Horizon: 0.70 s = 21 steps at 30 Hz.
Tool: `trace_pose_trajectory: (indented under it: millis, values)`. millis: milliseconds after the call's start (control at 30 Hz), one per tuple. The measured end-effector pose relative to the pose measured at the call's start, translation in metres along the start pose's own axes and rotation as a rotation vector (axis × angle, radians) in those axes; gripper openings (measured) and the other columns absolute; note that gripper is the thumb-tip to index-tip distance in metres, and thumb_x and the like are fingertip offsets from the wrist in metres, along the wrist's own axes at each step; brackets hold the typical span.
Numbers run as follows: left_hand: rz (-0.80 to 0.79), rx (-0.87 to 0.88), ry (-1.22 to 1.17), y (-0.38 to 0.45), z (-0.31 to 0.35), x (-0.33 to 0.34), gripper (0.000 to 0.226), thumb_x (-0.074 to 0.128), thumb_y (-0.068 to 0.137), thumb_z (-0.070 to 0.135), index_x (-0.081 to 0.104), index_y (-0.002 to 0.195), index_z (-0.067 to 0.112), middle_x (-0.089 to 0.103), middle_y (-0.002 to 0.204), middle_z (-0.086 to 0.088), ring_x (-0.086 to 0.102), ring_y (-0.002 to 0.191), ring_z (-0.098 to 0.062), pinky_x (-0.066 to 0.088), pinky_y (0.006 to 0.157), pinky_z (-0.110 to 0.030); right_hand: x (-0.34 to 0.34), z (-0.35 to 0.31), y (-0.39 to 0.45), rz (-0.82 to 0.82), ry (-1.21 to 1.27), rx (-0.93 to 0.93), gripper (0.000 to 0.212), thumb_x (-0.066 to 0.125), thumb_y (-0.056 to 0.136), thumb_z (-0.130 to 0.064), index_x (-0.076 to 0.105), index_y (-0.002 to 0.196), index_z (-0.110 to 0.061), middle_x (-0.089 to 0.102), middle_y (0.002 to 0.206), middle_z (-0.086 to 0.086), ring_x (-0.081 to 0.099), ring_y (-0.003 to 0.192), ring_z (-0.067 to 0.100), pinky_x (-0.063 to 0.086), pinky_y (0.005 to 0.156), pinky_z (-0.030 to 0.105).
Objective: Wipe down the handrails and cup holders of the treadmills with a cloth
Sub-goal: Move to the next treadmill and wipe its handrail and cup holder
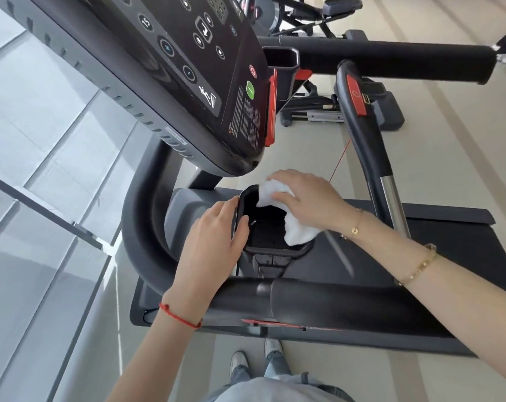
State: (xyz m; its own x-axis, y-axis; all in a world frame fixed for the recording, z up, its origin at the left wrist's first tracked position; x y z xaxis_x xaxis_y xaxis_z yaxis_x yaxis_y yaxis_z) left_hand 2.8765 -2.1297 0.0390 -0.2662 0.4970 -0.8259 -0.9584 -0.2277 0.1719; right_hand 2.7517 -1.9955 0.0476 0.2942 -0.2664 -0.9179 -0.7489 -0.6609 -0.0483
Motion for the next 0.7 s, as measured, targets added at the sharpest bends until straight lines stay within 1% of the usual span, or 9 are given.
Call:
trace_pose_trajectory:
  millis: [100,200,300,367,400,500,567,633,700]
  values:
    - [-0.003,0.002,0.001,-0.001,0.001,0.000,0.037,0.050,0.100,0.028,0.055,0.132,0.011,0.065,0.108,-0.007,0.062,0.094,-0.025,0.052,0.078,-0.042,0.003,-0.019,0.019,-0.081,-0.086,-0.204,0.033,0.043,0.101,-0.032,0.050,0.133,-0.029,0.056,0.133,-0.009,0.058,0.107,0.022,0.038,0.079,0.033]
    - [0.002,-0.002,-0.007,-0.001,0.001,0.000,0.033,0.052,0.099,0.026,0.057,0.128,0.012,0.065,0.106,-0.008,0.062,0.092,-0.025,0.051,0.077,-0.042,0.010,-0.029,0.024,-0.054,-0.128,-0.274,0.030,0.042,0.101,-0.034,0.051,0.130,-0.030,0.059,0.126,-0.009,0.060,0.098,0.023,0.043,0.075,0.035]
    - [0.001,-0.009,-0.010,-0.001,0.000,0.000,0.039,0.050,0.100,0.028,0.055,0.135,0.013,0.065,0.113,-0.004,0.062,0.098,-0.023,0.051,0.082,-0.040,0.007,-0.016,0.018,-0.023,-0.124,-0.202,0.032,0.041,0.101,-0.039,0.048,0.131,-0.030,0.060,0.126,-0.007,0.060,0.101,0.025,0.045,0.079,0.038]
    - [0.001,-0.018,-0.010,-0.001,-0.001,0.000,0.042,0.050,0.100,0.030,0.053,0.138,0.013,0.065,0.119,-0.003,0.062,0.104,-0.022,0.051,0.086,-0.037,0.004,0.001,0.009,-0.013,-0.129,-0.112,0.033,0.042,0.100,-0.040,0.048,0.130,-0.027,0.062,0.121,-0.003,0.058,0.103,0.027,0.043,0.079,0.038]
    - [0.002,-0.022,-0.010,-0.001,-0.001,0.000,0.043,0.050,0.100,0.030,0.052,0.139,0.012,0.064,0.120,-0.003,0.062,0.106,-0.022,0.051,0.087,-0.036,0.002,0.010,0.002,-0.010,-0.072,-0.057,0.034,0.043,0.100,-0.040,0.049,0.130,-0.025,0.062,0.117,-0.001,0.058,0.102,0.026,0.040,0.078,0.036]
    - [-0.009,-0.027,-0.019,-0.001,-0.002,0.001,0.044,0.050,0.100,0.031,0.052,0.139,0.012,0.064,0.122,-0.003,0.061,0.109,-0.021,0.050,0.090,-0.037,-0.002,0.023,-0.018,0.034,0.205,0.070,0.037,0.044,0.100,-0.038,0.050,0.133,-0.023,0.059,0.109,-0.004,0.053,0.099,0.018,0.035,0.078,0.030]
    - [-0.020,-0.024,-0.029,-0.001,-0.004,0.000,0.044,0.049,0.100,0.032,0.052,0.140,0.013,0.064,0.124,-0.003,0.061,0.111,-0.021,0.049,0.092,-0.037,-0.007,0.022,-0.032,0.116,0.291,0.096,0.037,0.044,0.101,-0.035,0.049,0.136,-0.023,0.056,0.111,-0.008,0.049,0.100,0.010,0.035,0.081,0.021]
    - [-0.030,-0.013,-0.042,-0.002,-0.004,-0.002,0.043,0.047,0.102,0.032,0.051,0.141,0.014,0.063,0.124,-0.003,0.060,0.111,-0.021,0.049,0.093,-0.036,-0.019,0.016,-0.047,0.218,0.314,0.059,0.036,0.044,0.102,-0.033,0.050,0.136,-0.023,0.055,0.112,-0.013,0.048,0.098,-0.002,0.033,0.080,0.005]
    - [-0.039,0.008,-0.073,-0.004,-0.005,-0.005,0.041,0.042,0.103,0.031,0.051,0.140,0.016,0.063,0.124,-0.001,0.061,0.106,-0.022,0.049,0.090,-0.036,-0.030,0.005,-0.065,0.215,0.310,-0.032,0.035,0.043,0.102,-0.034,0.050,0.135,-0.024,0.055,0.116,-0.018,0.048,0.097,-0.016,0.030,0.082,-0.003]
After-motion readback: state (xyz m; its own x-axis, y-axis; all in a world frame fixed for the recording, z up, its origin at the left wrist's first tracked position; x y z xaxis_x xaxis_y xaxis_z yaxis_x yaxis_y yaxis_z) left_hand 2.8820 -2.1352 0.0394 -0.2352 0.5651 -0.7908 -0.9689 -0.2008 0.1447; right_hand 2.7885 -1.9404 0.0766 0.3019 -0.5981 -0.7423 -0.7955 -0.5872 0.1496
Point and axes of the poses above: each hand's wrist, its own y-axis towards the middle knuckle, its own x-axis out of the palm, z = x × y, the point moved 5 cm from there along y, towards the middle knuckle
